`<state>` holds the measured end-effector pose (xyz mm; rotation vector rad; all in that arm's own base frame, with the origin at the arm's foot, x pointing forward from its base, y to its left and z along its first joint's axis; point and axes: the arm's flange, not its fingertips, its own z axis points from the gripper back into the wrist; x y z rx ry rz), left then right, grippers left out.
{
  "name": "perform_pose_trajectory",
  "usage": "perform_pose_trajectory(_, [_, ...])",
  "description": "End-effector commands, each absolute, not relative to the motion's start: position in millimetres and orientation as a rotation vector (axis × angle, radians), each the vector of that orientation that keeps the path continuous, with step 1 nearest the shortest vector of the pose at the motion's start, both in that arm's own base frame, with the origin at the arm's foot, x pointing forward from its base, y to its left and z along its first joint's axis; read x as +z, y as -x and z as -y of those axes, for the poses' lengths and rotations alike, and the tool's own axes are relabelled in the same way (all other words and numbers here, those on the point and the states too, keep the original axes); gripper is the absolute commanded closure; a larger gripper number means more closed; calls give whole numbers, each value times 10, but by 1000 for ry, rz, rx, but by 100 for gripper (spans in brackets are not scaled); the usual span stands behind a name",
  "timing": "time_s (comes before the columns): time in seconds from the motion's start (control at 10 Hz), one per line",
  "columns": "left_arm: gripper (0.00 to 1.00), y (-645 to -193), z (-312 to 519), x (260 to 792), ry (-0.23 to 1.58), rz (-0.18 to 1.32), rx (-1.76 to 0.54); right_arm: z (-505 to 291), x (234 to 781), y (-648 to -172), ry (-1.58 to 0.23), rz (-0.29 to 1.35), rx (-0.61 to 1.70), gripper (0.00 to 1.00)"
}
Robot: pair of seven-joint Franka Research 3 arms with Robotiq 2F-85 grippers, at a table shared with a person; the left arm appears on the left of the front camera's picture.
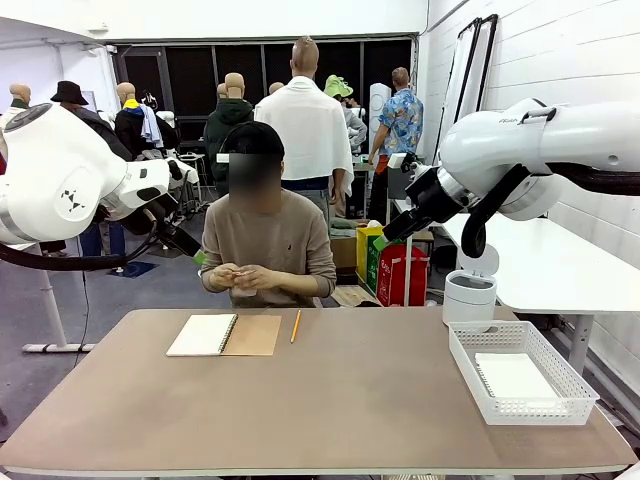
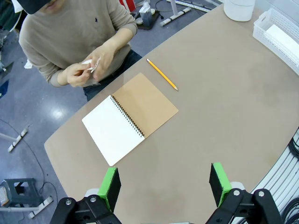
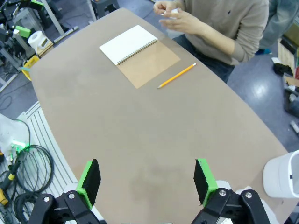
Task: Sort the paper based on its condition.
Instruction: If a person hands you a paper, place it in the Organizing basket , and if it's crumpled, put it in the Trash can.
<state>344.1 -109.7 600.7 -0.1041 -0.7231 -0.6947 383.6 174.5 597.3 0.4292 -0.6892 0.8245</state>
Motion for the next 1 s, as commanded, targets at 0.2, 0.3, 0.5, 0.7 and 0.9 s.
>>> perform_pose_trajectory(0.2, [0,-3447,1087,6014,113,732,-699,-1744,5976,-3831,-429,690,825,0])
perform_pose_trajectory(0.3, [0,-3447,1087,6014,113,732,-699,-1744,5976,-3831,-429,690,825,0])
perform_pose_trajectory(0.5, [0,-3447,1087,6014,113,732,-699,-1744,5976,-3831,-429,690,825,0])
perform_pose_trajectory(0.7, [0,-3447,1087,6014,113,732,-699,-1744,5976,-3831,-429,690,825,0])
perform_pose_trajectory(0.9, [0,-3447,1087,6014,113,732,-699,-1744,5976,-3831,-429,690,825,0])
